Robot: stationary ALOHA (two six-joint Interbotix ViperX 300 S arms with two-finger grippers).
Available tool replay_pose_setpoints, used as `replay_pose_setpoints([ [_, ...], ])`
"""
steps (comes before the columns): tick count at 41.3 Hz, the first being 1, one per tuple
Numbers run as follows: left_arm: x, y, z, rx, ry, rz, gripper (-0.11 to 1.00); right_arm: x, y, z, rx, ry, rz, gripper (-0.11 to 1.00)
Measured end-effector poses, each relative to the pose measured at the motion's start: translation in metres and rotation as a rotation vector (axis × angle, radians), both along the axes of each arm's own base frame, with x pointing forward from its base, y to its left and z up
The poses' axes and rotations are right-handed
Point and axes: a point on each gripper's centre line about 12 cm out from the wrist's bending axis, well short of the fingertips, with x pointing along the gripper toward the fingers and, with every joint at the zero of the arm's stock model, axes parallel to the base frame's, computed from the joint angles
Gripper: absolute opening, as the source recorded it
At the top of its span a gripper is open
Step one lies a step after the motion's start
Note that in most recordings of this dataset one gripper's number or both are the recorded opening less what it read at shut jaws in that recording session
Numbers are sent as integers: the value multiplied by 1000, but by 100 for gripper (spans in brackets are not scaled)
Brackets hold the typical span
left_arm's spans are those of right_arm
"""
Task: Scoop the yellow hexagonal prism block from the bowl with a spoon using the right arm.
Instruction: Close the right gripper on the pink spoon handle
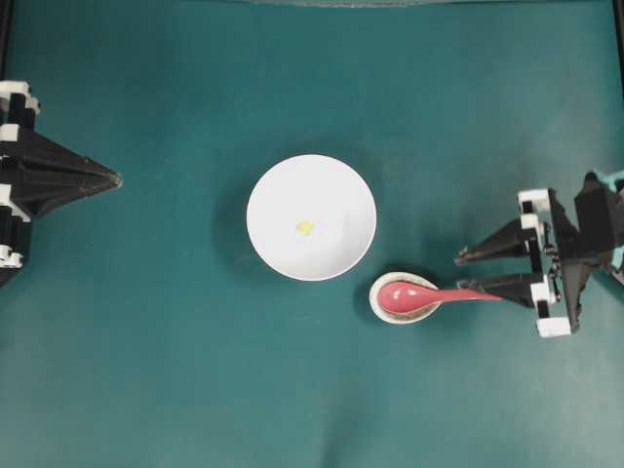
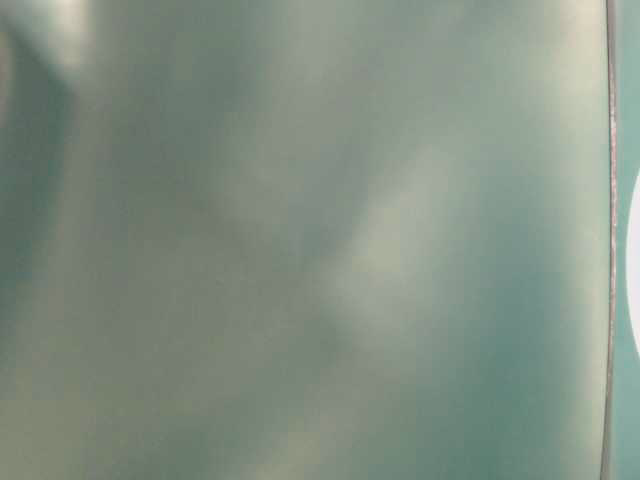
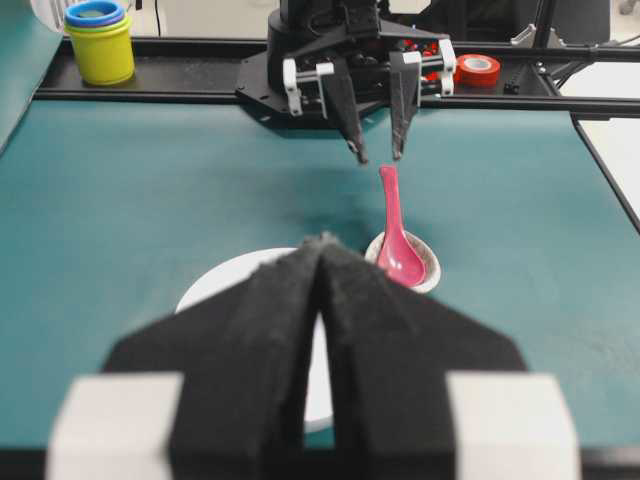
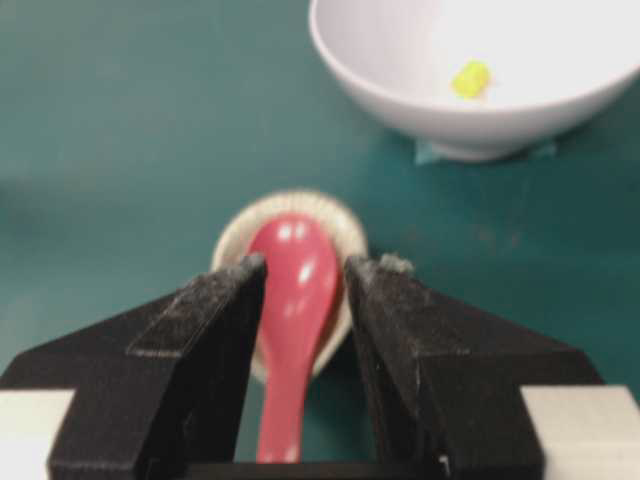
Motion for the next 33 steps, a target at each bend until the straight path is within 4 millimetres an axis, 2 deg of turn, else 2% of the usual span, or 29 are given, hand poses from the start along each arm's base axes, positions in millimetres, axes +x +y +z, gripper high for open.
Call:
replay_pose_setpoints([
  [18,0,0,-1,-6,2,2,-1,2,9,-31,-41,41,20,45],
  [33,0,0,0,-8,-2,2,-1,4,11,-38,-56,54,28,45],
])
